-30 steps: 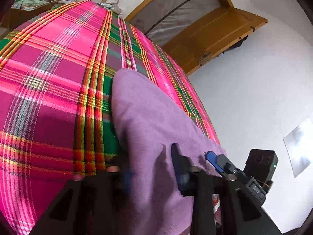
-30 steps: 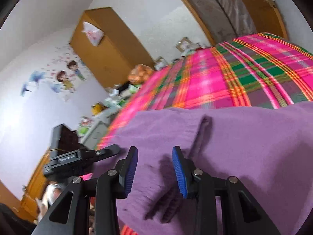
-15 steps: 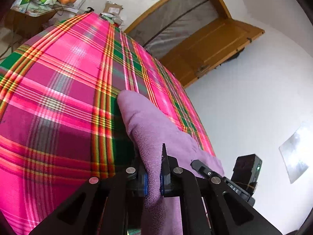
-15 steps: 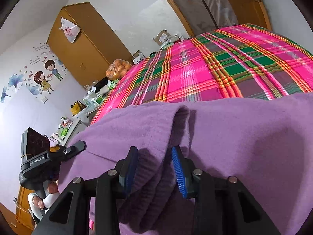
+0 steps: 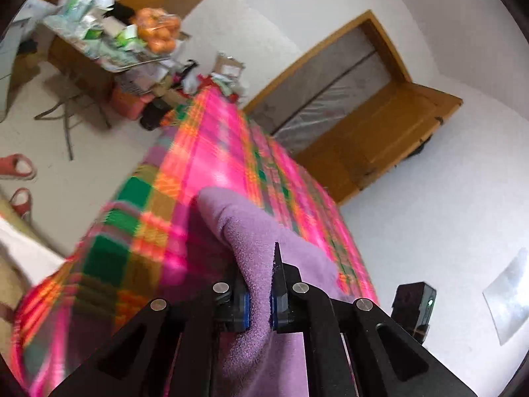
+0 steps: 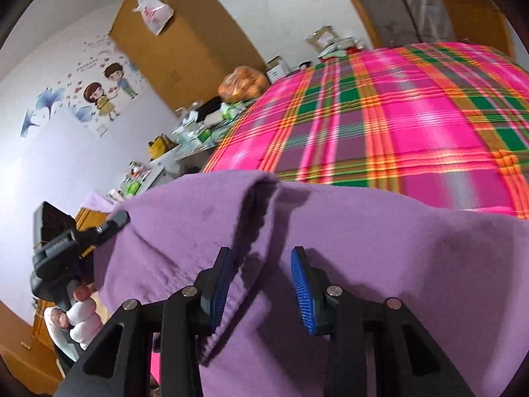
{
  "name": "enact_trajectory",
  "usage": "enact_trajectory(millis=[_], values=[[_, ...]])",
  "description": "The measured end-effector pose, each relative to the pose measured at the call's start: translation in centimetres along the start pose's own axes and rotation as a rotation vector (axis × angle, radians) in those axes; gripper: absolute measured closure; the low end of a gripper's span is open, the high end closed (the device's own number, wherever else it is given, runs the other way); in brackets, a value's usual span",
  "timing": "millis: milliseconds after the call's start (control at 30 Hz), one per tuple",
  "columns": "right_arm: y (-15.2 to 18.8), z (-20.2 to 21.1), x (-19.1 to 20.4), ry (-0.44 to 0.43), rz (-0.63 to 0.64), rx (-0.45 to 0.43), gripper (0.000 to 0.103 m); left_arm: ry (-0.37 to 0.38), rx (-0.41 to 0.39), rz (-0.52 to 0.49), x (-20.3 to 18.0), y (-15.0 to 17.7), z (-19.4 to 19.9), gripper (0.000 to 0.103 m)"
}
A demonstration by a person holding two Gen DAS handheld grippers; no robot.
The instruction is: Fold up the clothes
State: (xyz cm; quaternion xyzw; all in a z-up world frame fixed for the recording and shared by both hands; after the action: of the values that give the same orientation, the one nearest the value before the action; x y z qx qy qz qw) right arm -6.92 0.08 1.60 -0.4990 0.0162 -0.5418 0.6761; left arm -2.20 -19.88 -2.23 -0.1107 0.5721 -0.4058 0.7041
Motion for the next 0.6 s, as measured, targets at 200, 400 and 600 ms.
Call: enact_trajectory(millis=[200,400,600], values=[[0.2,-0.9,0.5,-0.040,-0.026,0.022,0.064,-0.077,0.115,-0.051,3.2,2.4,1.2,0.092],[-1.5,-1.5,-0.5,-0.073,-0.114,0.017,0.044,-0.154,-0.059,-0.087,3.2,0.0,4.9,0.091],[-2.4,-3.7,0.2,-0.103,-0.145,0.064,0.044,-0.086,0.017,-0.141,0.1,1.0,1.6,0.091]])
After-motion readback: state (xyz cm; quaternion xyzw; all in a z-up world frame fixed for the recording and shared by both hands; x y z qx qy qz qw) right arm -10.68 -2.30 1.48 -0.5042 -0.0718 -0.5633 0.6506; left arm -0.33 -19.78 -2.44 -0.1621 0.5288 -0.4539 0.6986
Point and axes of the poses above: each gripper's, at about its wrist camera, not at the fingertips, and z roughly against the way its jaws point, x to its left, y to its underside, the point moved 10 cm from there along -z, roughly the way its jaws point, and after that the axes turned 9 degrees about -x, right-handed, at the moved point
